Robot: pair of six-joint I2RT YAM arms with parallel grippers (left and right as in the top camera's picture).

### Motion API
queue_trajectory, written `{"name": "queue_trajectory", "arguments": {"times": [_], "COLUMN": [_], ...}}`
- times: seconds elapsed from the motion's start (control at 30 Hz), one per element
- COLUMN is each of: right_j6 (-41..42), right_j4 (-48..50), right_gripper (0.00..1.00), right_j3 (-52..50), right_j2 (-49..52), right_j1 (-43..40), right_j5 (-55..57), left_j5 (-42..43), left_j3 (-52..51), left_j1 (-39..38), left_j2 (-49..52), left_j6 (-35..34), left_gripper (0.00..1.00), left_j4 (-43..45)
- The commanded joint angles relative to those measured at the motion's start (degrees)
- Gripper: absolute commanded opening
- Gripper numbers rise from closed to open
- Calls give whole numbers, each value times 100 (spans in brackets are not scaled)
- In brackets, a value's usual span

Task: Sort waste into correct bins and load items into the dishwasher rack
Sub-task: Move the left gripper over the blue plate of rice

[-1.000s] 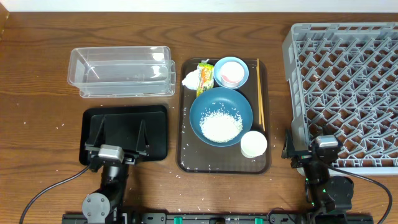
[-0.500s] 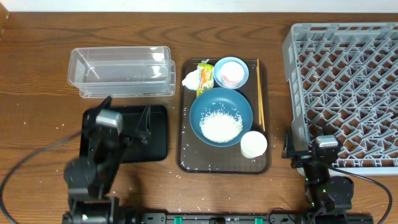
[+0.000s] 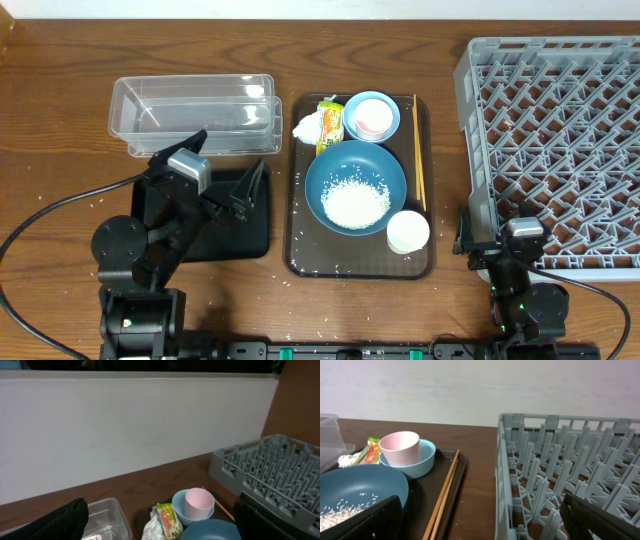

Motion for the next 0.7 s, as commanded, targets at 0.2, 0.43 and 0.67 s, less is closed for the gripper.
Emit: {"name": "queue_trajectory", "arguments": {"times": [0.2, 0.43, 0.67], "right_j6": [-85, -85, -85], "right_j4": [-15, -15, -15], "right_gripper": [99, 99, 99], "right_j3": [-13, -13, -13], "right_j2": [-2, -2, -2], "right_j1": [76, 76, 76], "right_j5": [55, 55, 55], "left_j5": [232, 262, 938], "left_j3": [988, 2859, 3010], "left_j1": [-33, -33, -35], "left_j2": [859, 2267, 2559], "left_j6": [81, 448, -103], "left_gripper": [95, 95, 95], "left_j4": [-1215, -3593, -3720]}}
